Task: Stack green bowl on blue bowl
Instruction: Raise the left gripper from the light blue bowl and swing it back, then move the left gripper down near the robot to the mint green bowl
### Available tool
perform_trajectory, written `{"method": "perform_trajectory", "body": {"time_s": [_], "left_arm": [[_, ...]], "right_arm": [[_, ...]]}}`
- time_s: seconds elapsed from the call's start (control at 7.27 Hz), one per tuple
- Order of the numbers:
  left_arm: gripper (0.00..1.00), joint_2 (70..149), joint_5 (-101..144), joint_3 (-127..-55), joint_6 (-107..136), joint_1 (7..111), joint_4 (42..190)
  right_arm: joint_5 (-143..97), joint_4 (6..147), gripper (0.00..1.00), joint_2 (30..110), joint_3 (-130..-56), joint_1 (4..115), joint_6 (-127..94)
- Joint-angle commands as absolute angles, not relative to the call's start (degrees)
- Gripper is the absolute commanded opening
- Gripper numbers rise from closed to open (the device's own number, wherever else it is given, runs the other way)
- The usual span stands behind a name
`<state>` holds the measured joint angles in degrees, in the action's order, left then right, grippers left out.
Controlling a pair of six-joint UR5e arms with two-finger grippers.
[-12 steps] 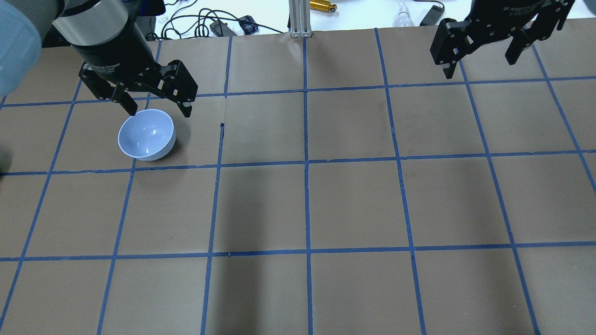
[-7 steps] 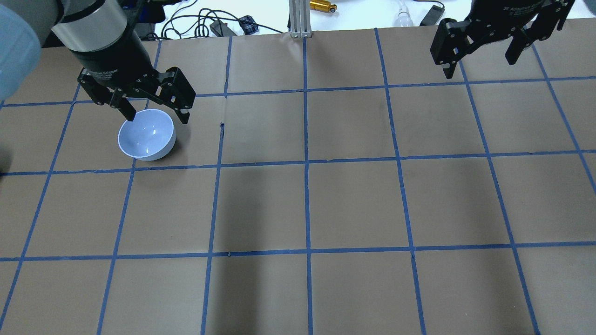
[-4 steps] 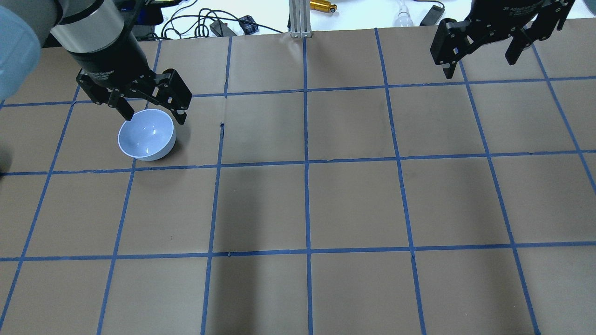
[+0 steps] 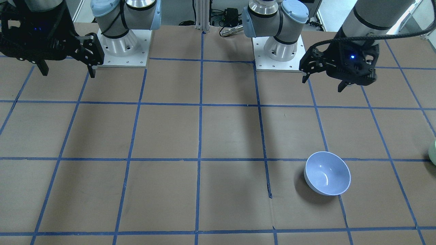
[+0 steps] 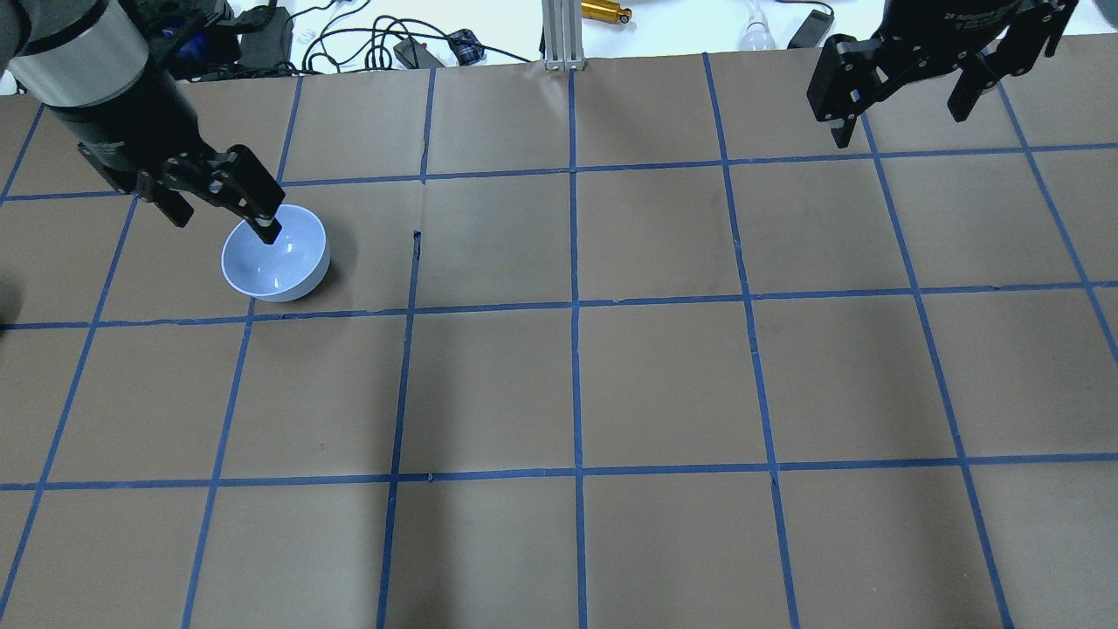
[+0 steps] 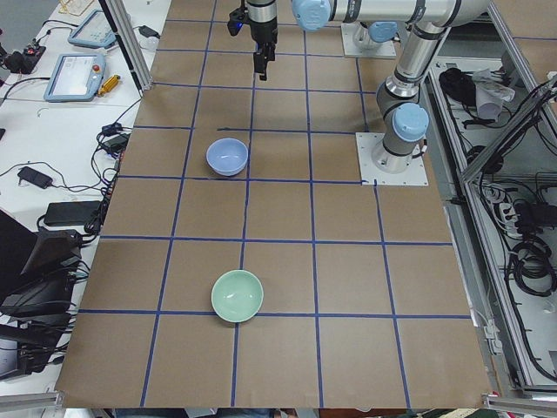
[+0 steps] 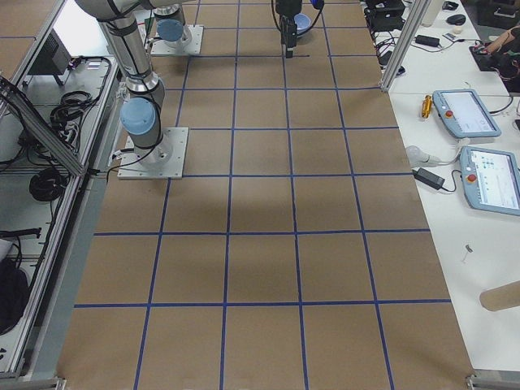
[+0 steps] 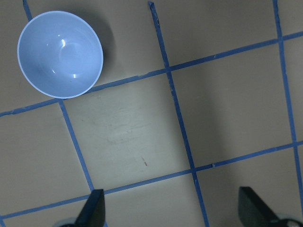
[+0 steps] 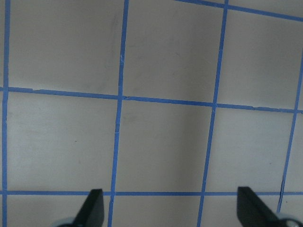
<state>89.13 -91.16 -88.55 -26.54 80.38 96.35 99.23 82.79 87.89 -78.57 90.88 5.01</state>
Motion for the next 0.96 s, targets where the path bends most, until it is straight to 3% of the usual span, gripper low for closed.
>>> {"method": "perform_trajectory", "body": {"time_s": [0.0, 0.55, 0.83], "left_arm": [[1.0, 88.9, -92.9, -89.9, -38.3, 72.5, 96.6], [1.0, 90.6, -92.0, -91.4, -59.2, 55.6, 95.2], [1.0, 91.1, -92.5, -92.2, -77.2, 48.6, 86.4]], "right_arm": [[99.2, 82.8, 1.0, 87.9, -78.6, 90.9, 5.0], [99.2, 82.8, 1.0, 87.9, -78.6, 90.9, 5.0], [99.2, 82.8, 1.0, 87.9, -78.6, 90.9, 5.0]]}}
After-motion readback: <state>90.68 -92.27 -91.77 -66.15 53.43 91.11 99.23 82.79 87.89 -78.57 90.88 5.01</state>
